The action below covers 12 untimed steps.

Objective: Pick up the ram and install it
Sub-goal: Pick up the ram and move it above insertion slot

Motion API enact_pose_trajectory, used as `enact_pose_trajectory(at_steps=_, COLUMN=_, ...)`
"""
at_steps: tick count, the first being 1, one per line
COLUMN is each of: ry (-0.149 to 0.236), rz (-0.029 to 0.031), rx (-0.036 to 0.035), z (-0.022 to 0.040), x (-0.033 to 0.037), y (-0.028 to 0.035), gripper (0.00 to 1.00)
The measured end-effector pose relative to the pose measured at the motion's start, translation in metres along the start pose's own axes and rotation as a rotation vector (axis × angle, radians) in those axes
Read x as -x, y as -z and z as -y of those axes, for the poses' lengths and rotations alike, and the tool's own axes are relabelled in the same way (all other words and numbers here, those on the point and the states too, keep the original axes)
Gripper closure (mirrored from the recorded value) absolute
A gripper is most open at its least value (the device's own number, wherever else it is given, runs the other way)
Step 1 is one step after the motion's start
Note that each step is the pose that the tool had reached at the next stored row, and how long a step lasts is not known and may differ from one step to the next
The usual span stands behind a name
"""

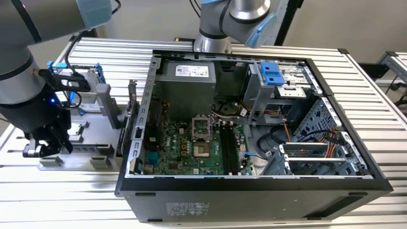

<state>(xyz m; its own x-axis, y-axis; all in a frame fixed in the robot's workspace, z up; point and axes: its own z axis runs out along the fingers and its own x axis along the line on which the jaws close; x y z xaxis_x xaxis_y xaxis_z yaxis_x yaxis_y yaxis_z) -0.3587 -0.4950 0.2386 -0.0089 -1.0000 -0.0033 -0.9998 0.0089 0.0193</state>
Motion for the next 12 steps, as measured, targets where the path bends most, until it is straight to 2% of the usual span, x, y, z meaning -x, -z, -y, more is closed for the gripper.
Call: enact_pose_trajectory(at_steps=12, ry=0.000, rz=0.0000, rx=0.0001, z=-0.0004, x=0.0001, y=0.0193, gripper=1.00)
